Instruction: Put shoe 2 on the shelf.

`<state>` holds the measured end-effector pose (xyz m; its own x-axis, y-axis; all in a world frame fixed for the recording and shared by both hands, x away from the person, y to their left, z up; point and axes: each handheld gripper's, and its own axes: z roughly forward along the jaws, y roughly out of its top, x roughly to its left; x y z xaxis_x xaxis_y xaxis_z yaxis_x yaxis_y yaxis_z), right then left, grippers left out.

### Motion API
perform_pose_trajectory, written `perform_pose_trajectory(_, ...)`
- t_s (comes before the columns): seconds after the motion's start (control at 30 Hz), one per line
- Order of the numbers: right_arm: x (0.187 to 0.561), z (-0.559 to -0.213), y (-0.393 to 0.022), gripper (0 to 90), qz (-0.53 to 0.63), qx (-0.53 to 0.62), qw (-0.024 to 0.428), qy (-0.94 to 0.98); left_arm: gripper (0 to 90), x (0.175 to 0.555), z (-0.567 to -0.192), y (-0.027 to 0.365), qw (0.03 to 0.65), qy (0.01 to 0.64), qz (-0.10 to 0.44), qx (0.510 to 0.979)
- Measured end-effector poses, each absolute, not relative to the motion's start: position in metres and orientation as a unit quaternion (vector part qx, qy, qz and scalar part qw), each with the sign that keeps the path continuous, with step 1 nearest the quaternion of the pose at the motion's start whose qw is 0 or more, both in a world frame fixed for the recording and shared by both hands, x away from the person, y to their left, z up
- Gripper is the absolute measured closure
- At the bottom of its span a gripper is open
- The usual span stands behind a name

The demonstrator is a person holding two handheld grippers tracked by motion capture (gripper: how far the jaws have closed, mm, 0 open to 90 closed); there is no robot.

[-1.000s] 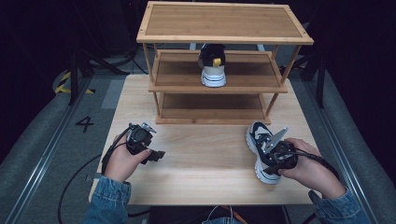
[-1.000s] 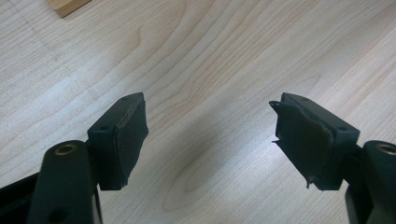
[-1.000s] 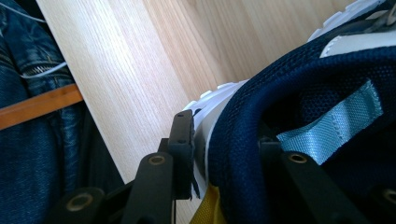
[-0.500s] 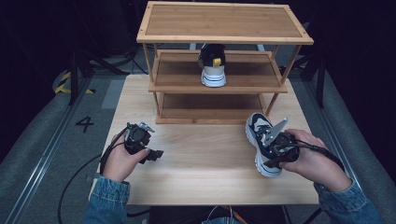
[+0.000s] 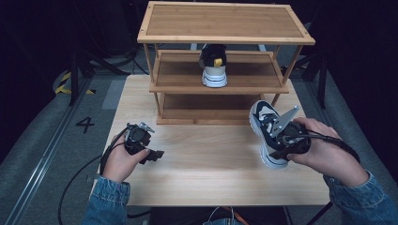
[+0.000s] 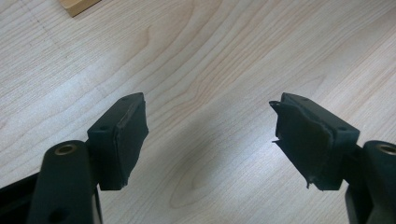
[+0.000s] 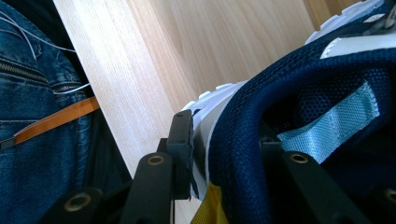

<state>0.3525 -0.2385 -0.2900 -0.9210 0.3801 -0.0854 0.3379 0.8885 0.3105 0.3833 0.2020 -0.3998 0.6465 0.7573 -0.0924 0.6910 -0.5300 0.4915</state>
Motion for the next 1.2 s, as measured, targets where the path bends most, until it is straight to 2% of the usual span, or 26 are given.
perform_pose_trajectory(0.73,0.352,-0.234,-0.232,67.6,0.17,0.169,0.103,0.965,25.7,0.383,-0.401,0.201,0.25,0.416,0.062,0.872)
perform_pose_trajectory(1.2,0.39,-0.21,-0.217,67.6,0.169,0.161,0.122,0.965,25.8,0.374,-0.401,0.212,0.253,0.428,0.066,0.865)
